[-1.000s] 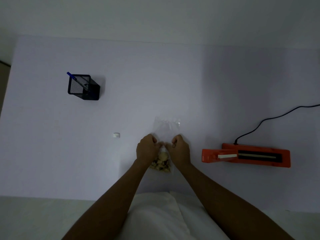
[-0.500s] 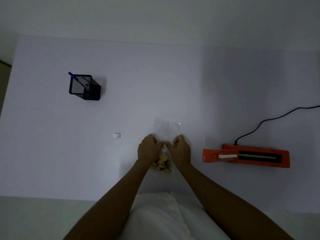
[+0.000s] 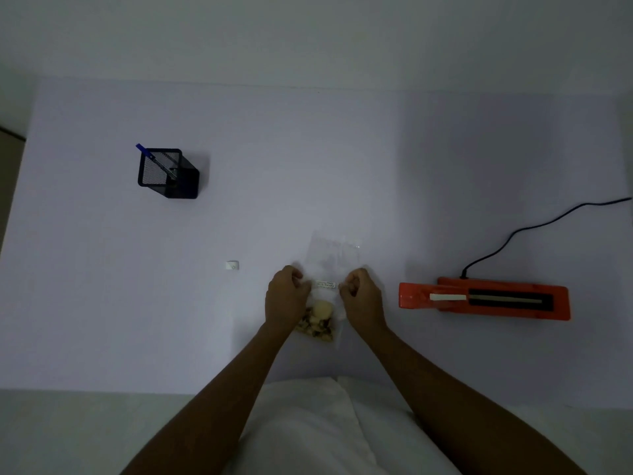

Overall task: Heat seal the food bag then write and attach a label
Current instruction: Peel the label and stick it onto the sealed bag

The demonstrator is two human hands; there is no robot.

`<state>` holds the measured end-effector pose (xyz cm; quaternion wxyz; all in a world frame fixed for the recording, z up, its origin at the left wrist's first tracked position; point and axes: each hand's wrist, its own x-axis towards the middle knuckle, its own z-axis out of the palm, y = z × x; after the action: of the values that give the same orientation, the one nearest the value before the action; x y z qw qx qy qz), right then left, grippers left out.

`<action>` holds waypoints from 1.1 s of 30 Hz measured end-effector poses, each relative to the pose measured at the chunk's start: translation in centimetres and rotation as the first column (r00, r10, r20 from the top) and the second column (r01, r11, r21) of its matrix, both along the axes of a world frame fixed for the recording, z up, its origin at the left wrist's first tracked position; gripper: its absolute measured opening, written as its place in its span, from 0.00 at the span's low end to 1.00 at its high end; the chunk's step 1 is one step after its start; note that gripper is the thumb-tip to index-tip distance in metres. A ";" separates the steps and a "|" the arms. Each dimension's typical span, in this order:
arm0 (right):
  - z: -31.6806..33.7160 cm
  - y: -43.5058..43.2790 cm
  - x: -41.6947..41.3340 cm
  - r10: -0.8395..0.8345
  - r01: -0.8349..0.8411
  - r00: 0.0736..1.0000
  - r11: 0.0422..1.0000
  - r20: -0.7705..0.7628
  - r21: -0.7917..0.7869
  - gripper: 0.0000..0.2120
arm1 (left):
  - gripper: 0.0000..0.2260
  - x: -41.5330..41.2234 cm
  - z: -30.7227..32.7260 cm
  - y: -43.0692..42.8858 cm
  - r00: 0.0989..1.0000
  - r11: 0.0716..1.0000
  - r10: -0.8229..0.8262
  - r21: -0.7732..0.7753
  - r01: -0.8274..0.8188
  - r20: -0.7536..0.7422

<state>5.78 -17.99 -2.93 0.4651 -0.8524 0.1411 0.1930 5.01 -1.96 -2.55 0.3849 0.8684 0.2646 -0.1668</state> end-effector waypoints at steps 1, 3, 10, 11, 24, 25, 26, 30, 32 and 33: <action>0.2 -0.5 -0.4 -0.028 0.028 1.000 1.000 -0.003 0.007 0.08 | 0.09 -0.5 0.0 0.3 1.000 1.000 0.016 0.009 -0.016 -0.008; 0.3 -1.6 -1.5 -0.080 0.081 0.996 0.997 -0.028 0.009 0.07 | 0.12 -1.5 0.1 0.9 0.998 0.999 0.032 0.013 -0.032 -0.046; 0.1 -3.0 -5.3 -0.056 0.093 0.953 0.989 -0.298 0.112 0.08 | 0.14 -4.7 0.3 1.9 0.981 0.987 -0.144 -0.089 0.133 -0.129; 0.3 -2.7 -5.5 -0.041 0.087 0.951 0.987 -0.307 0.136 0.06 | 0.12 -4.8 0.3 2.0 0.978 0.985 -0.158 -0.098 0.145 -0.135; 1.9 2.9 4.1 -0.252 0.306 0.944 0.909 -0.211 0.283 0.11 | 0.08 5.9 1.7 5.0 0.996 0.977 0.066 -0.197 -0.078 -0.067; 2.0 3.5 5.1 -0.287 0.349 0.931 0.879 -0.225 0.324 0.13 | 0.08 7.1 1.5 5.4 0.994 0.974 0.086 -0.203 -0.097 -0.064; 2.2 4.1 6.2 -0.319 0.386 0.918 0.851 -0.235 0.356 0.14 | 0.08 8.3 1.3 5.7 0.993 0.973 0.101 -0.204 -0.111 -0.059; 1.6 6.1 9.4 -0.410 0.480 0.876 0.785 -0.253 0.390 0.19 | 0.08 12.1 0.7 6.3 0.987 0.964 0.151 -0.213 -0.159 -0.052; 1.2 6.7 10.5 -0.438 0.509 0.860 0.767 -0.261 0.391 0.20 | 0.09 13.4 0.3 6.3 0.987 0.965 0.152 -0.210 -0.160 -0.053; 1.1 6.9 10.8 -0.449 0.519 0.854 0.760 -0.263 0.390 0.20 | 0.10 13.8 0.0 6.3 0.987 0.966 0.152 -0.204 -0.159 -0.051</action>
<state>16.63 -11.14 -1.88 0.6697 -0.6388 0.3441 0.1581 18.84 4.38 -2.59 0.4804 0.7971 0.3196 -0.1779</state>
